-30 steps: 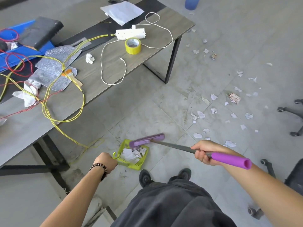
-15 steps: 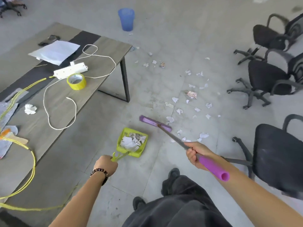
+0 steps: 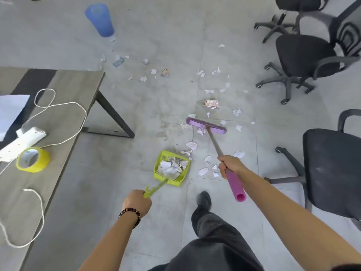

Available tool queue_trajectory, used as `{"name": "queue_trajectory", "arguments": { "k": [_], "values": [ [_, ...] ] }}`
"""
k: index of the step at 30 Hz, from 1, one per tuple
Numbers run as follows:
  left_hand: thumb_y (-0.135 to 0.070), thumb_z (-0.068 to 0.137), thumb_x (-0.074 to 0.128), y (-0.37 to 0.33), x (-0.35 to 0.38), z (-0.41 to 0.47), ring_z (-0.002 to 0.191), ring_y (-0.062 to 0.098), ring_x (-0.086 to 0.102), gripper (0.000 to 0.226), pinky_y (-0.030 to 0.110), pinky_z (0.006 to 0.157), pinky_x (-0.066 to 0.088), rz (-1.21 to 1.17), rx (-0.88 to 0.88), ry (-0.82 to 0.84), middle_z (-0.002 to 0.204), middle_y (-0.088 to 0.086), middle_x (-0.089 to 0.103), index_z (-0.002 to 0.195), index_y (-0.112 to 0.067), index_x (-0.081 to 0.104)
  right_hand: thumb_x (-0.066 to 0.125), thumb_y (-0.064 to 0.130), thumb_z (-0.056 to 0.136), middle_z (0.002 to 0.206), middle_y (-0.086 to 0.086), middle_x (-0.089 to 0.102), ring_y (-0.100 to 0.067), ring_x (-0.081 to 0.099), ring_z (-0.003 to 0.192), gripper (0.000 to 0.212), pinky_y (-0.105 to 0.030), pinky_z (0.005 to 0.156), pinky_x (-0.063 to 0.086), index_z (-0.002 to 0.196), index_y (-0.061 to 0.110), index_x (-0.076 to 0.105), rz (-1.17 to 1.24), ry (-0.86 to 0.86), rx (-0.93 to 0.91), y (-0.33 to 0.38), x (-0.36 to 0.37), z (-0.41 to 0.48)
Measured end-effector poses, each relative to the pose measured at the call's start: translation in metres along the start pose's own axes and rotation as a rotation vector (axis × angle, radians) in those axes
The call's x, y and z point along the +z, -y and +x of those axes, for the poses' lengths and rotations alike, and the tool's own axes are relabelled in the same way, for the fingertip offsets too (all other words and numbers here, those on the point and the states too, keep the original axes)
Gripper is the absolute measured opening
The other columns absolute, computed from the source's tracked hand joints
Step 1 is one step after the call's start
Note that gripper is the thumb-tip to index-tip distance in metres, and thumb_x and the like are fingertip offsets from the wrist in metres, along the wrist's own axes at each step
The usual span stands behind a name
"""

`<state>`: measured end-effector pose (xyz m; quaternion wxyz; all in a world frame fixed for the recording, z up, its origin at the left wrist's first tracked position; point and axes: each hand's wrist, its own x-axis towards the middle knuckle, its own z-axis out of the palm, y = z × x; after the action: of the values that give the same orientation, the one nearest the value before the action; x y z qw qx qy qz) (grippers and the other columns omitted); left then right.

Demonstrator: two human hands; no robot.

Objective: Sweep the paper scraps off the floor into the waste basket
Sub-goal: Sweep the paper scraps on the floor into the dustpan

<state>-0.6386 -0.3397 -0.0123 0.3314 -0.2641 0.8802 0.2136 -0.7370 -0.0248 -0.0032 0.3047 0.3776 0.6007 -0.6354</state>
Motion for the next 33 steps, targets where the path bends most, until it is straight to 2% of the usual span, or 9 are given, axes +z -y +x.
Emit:
{"name": "queue_trajectory", "arguments": {
  "k": [6, 12, 15, 17, 19, 21, 25, 29, 33],
  "values": [
    [-0.007, 0.077, 0.047, -0.057, -0.027, 0.056, 0.05, 0.018, 0.045, 0.018, 0.02, 0.044, 0.031, 0.1, -0.048, 0.054, 0.058, 0.0, 0.05, 0.061, -0.016, 0.049, 0.046, 0.012, 0.095, 0.038, -0.005, 0.043, -0.014, 0.034, 0.028, 0.015, -0.017, 0.034, 0.031, 0.082, 0.006, 0.051, -0.128, 0.026, -0.041, 0.087, 0.033, 0.074],
    [-0.006, 0.08, 0.049, -0.073, -0.047, 0.096, 0.05, 0.016, 0.044, 0.023, 0.021, 0.044, 0.03, 0.188, -0.059, 0.09, 0.059, 0.001, 0.049, 0.059, -0.015, 0.047, 0.039, 0.011, 0.096, 0.058, -0.008, 0.046, -0.014, 0.04, 0.037, 0.011, -0.019, 0.037, 0.036, 0.098, 0.003, 0.047, -0.284, 0.024, 0.035, 0.11, 0.062, 0.136],
    [-0.007, 0.08, 0.05, -0.067, -0.062, 0.111, 0.048, 0.016, 0.041, 0.024, 0.021, 0.043, 0.027, 0.221, -0.053, 0.106, 0.058, 0.0, 0.046, 0.059, -0.016, 0.044, 0.033, 0.01, 0.097, 0.053, -0.008, 0.049, -0.012, 0.042, 0.029, 0.011, -0.013, 0.033, 0.033, 0.098, 0.007, 0.043, -0.369, 0.016, 0.17, 0.089, 0.063, 0.141],
    [-0.007, 0.08, 0.05, -0.058, -0.072, 0.121, 0.048, 0.016, 0.039, 0.024, 0.021, 0.042, 0.027, 0.206, -0.04, 0.123, 0.057, -0.001, 0.043, 0.06, -0.016, 0.042, 0.034, 0.01, 0.096, 0.056, -0.008, 0.052, -0.013, 0.046, 0.033, 0.011, -0.015, 0.033, 0.036, 0.102, 0.007, 0.044, -0.432, -0.001, 0.24, 0.063, 0.061, 0.135],
    [-0.007, 0.079, 0.051, -0.047, -0.083, 0.13, 0.048, 0.016, 0.039, 0.023, 0.022, 0.042, 0.027, 0.206, -0.013, 0.139, 0.058, -0.001, 0.042, 0.06, -0.015, 0.041, 0.035, 0.013, 0.096, 0.068, -0.011, 0.053, -0.017, 0.051, 0.046, 0.017, -0.022, 0.04, 0.046, 0.106, 0.005, 0.045, -0.449, -0.012, 0.346, 0.032, 0.057, 0.119],
    [-0.006, 0.078, 0.051, -0.037, -0.095, 0.135, 0.049, 0.016, 0.04, 0.022, 0.022, 0.042, 0.028, 0.212, 0.021, 0.15, 0.058, 0.0, 0.044, 0.06, -0.014, 0.041, 0.035, 0.018, 0.097, 0.07, -0.013, 0.052, -0.021, 0.052, 0.051, 0.019, -0.029, 0.054, 0.051, 0.097, 0.004, 0.048, -0.413, -0.002, 0.448, -0.001, 0.058, 0.092],
    [-0.004, 0.076, 0.051, -0.025, -0.107, 0.135, 0.05, 0.015, 0.043, 0.018, 0.021, 0.043, 0.033, 0.197, 0.095, 0.186, 0.061, 0.001, 0.048, 0.063, -0.012, 0.043, 0.044, 0.038, 0.094, 0.066, -0.013, 0.054, -0.021, 0.044, 0.042, 0.038, -0.027, 0.047, 0.04, 0.077, 0.005, 0.05, -0.49, -0.148, 0.315, -0.053, 0.079, 0.047],
    [-0.004, 0.078, 0.051, -0.022, -0.115, 0.138, 0.052, 0.016, 0.046, 0.016, 0.021, 0.045, 0.035, 0.201, 0.172, 0.226, 0.063, 0.002, 0.05, 0.065, -0.011, 0.045, 0.051, 0.037, 0.093, 0.07, -0.013, 0.059, -0.021, 0.049, 0.044, 0.038, -0.029, 0.048, 0.043, 0.088, 0.001, 0.058, -0.528, -0.209, 0.251, -0.081, 0.107, 0.023],
    [-0.003, 0.077, 0.051, -0.01, -0.125, 0.151, 0.052, 0.017, 0.043, 0.02, 0.023, 0.044, 0.031, 0.306, 0.228, 0.214, 0.061, 0.002, 0.047, 0.062, -0.012, 0.04, 0.048, 0.031, 0.096, 0.066, -0.014, 0.056, -0.021, 0.046, 0.038, 0.031, -0.026, 0.04, 0.039, 0.083, 0.004, 0.054, -0.401, -0.25, 0.206, -0.069, 0.135, 0.017]
  ]
}}
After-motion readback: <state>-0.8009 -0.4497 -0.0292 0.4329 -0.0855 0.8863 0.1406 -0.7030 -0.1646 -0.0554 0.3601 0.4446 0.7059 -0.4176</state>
